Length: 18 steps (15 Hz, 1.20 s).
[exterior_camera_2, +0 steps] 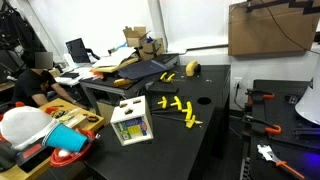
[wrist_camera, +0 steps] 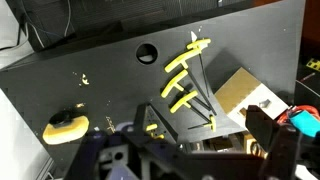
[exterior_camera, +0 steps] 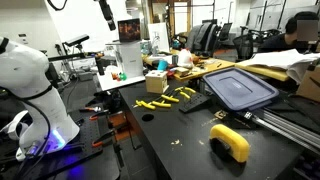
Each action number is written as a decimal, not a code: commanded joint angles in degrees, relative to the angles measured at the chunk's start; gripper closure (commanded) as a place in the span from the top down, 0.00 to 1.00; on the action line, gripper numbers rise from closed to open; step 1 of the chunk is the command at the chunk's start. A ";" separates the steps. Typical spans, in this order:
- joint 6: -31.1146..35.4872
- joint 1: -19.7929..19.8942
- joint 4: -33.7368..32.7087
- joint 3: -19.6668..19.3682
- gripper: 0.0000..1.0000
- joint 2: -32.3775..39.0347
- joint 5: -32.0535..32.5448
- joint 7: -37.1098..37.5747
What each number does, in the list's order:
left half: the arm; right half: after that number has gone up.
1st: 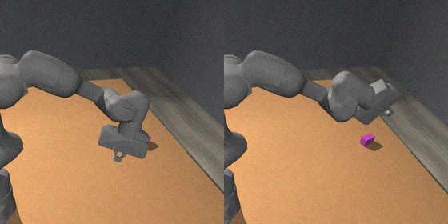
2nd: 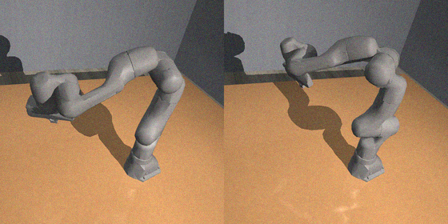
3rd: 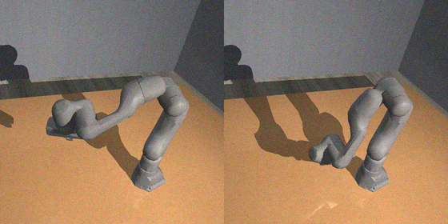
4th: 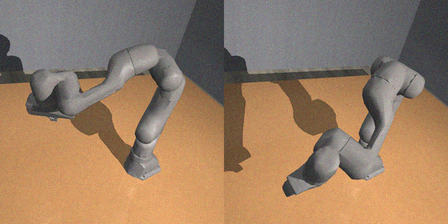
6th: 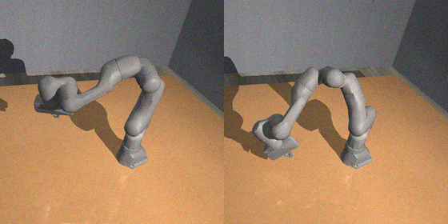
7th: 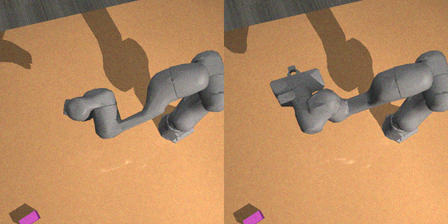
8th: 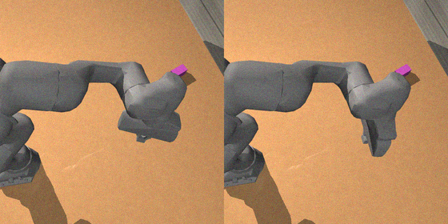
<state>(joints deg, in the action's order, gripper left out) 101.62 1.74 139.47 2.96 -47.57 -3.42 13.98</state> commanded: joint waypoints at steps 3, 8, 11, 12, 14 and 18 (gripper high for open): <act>-0.11 0.52 -0.12 0.33 1.00 0.04 -0.28 -0.31; -0.11 0.52 -0.12 0.33 1.00 0.04 -0.28 -0.31; -0.11 0.52 -0.12 0.33 1.00 0.04 -0.28 -0.31; -0.11 0.52 -0.12 0.33 1.00 0.04 -0.28 -0.31; -0.11 0.52 -0.12 0.33 1.00 0.04 -0.28 -0.31; -0.48 0.49 -0.72 1.34 1.00 2.46 -2.20 2.31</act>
<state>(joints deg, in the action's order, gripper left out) 101.63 1.74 139.47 3.09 -47.22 -3.80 14.08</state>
